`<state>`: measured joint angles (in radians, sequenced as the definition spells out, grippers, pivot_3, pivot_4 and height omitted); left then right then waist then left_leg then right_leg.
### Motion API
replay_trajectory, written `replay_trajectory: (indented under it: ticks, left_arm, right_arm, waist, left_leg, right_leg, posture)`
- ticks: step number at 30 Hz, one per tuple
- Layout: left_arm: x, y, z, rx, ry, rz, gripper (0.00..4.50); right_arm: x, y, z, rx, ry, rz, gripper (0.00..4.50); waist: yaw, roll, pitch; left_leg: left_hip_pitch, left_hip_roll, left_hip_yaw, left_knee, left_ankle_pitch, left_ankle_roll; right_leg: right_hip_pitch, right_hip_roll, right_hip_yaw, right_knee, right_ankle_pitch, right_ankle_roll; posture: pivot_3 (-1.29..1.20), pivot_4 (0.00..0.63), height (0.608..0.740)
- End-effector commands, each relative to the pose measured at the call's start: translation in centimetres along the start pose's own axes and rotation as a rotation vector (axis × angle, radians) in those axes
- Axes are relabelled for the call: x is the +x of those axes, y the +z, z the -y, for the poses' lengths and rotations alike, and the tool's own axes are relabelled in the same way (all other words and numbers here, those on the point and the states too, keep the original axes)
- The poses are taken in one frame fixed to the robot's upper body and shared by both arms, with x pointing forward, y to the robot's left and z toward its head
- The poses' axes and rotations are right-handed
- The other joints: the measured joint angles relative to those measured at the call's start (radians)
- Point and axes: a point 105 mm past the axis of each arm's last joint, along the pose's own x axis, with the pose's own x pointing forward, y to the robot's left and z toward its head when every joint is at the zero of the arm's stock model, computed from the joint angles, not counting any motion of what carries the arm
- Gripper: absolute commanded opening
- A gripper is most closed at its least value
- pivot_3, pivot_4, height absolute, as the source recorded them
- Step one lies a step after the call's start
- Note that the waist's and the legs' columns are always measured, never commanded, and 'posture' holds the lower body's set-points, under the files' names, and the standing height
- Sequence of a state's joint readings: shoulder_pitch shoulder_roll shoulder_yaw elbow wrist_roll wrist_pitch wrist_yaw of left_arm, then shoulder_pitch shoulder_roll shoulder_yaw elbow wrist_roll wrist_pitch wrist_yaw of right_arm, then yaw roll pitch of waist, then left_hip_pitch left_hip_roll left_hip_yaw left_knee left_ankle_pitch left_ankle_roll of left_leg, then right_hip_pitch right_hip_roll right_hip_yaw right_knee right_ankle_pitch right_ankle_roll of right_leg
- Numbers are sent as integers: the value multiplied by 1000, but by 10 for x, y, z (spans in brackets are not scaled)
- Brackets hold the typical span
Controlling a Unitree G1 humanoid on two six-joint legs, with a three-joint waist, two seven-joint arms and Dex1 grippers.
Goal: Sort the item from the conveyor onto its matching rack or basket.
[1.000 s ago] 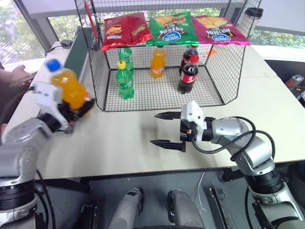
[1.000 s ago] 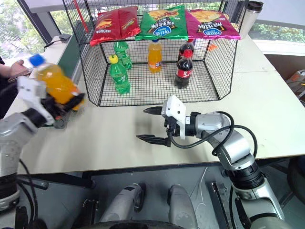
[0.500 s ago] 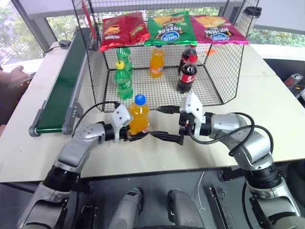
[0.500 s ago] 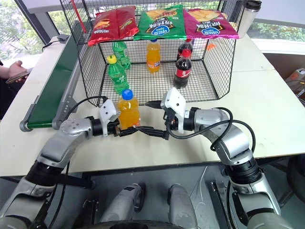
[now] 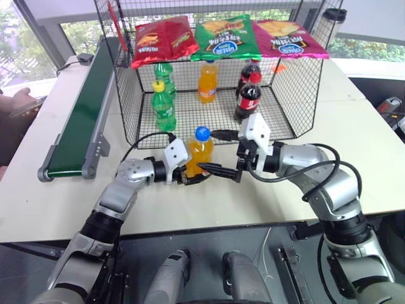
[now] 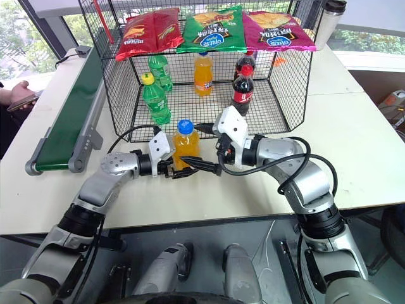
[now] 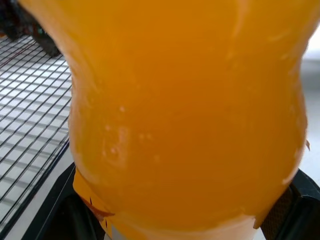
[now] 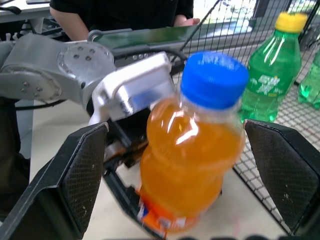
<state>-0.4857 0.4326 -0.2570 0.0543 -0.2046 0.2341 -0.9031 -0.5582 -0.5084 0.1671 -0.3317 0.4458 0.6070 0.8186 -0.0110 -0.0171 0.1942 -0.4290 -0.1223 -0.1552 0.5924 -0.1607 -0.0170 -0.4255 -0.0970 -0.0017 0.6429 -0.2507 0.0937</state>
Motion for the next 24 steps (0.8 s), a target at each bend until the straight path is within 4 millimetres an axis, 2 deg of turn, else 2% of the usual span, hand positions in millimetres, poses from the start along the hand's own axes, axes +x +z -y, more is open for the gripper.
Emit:
replay_trajectory:
  ticks: [1,16,19,21,22,24]
  left_arm:
    - [-3,25,0,71,-3,71,3046]
    - [-3,30,6,74,-20,84,3046]
    - [-3,29,6,73,-21,81,3046]
    - [-3,29,7,73,-22,80,3046]
    - [-3,28,6,71,-21,79,3046]
    - [-3,28,6,71,-20,78,3046]
  right_arm:
    - [1,6,3,-18,-12,17,4500]
    - [5,0,7,-12,-26,17,4500]
    - [5,1,9,-7,-36,24,3662]
    - [4,2,8,-5,-36,28,2673]
    - [4,2,8,-4,-35,29,2389]
    - [4,2,8,-4,-35,32,2336]
  waist:
    - [0,0,0]
    - [-1,0,0]
    - [-1,0,0]
    - [-1,0,0]
    - [0,0,0]
    - [0,0,0]
  left_leg:
    - [0,0,0,0,0,0]
    - [0,0,0,1,0,0]
    - [1,0,0,1,0,0]
    - [1,0,0,1,0,0]
    - [1,0,0,1,0,0]
    - [1,0,0,1,0,0]
  right_leg:
    - [0,0,0,0,0,0]
    - [0,0,0,2,0,0]
    - [0,0,0,2,0,0]
    - [0,0,0,2,0,0]
    - [0,0,0,2,0,0]
    - [0,0,0,2,0,0]
  posture:
    - [0,150,739]
    - [0,150,739]
    - [0,150,739]
    - [0,150,739]
    - [0,150,739]
    - [0,150,739]
